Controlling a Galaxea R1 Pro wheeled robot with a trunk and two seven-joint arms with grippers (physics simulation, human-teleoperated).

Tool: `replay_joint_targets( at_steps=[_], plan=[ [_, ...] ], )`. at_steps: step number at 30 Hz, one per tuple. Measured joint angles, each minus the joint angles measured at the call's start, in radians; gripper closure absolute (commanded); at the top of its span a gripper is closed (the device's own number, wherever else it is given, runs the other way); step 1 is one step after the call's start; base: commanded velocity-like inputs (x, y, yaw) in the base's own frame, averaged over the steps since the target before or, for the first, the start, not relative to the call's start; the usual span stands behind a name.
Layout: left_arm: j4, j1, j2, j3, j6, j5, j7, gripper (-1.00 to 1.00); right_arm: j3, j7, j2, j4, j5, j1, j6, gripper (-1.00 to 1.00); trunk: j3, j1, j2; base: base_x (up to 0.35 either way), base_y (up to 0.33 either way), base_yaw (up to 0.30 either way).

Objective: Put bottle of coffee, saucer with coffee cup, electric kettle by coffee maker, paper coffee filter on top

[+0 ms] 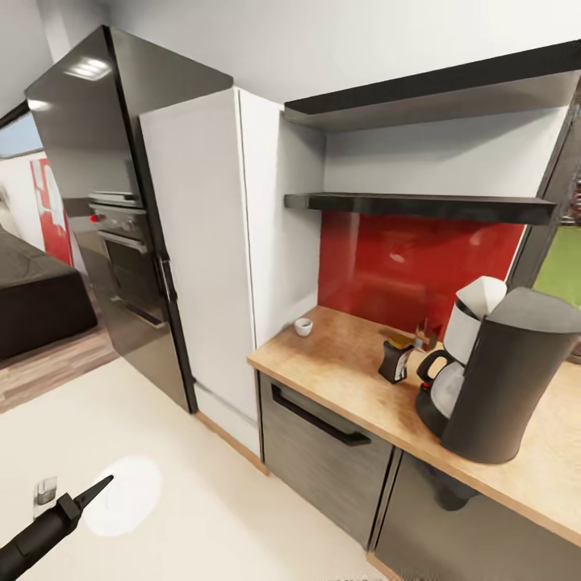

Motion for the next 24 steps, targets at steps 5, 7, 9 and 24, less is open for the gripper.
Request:
replay_joint_targets(
  at_steps=[5, 7, 9, 24],
  plan=[
    [0.000, 0.000, 0.000, 0.000, 0.000, 0.000, 0.000, 1.00, 0.000, 0.000, 0.001, 0.000, 0.000, 0.000, 0.000, -1.00, 0.000, 0.000, 0.000, 0.000, 0.000, -0.264],
    [0.000, 0.000, 0.000, 0.000, 0.000, 0.000, 0.000, 1.00, 0.000, 0.000, 0.001, 0.000, 0.000, 0.000, 0.000, -1.00, 0.000, 0.000, 0.000, 0.000, 0.000, -0.264],
    [0.000, 0.000, 0.000, 0.000, 0.000, 0.000, 0.000, 1.00, 0.000, 0.000, 0.001, -0.001, 0.000, 0.000, 0.001, -1.00, 0.000, 0.000, 0.000, 0.000, 0.000, -0.264],
    [0.000, 0.000, 0.000, 0.000, 0.000, -0.001, 0.000, 1.00, 0.001, -0.001, 0.011, -0.007, -0.001, -0.001, -0.001, -1.00, 0.000, 0.000, 0.000, 0.000, 0.000, -0.141]
  ],
)
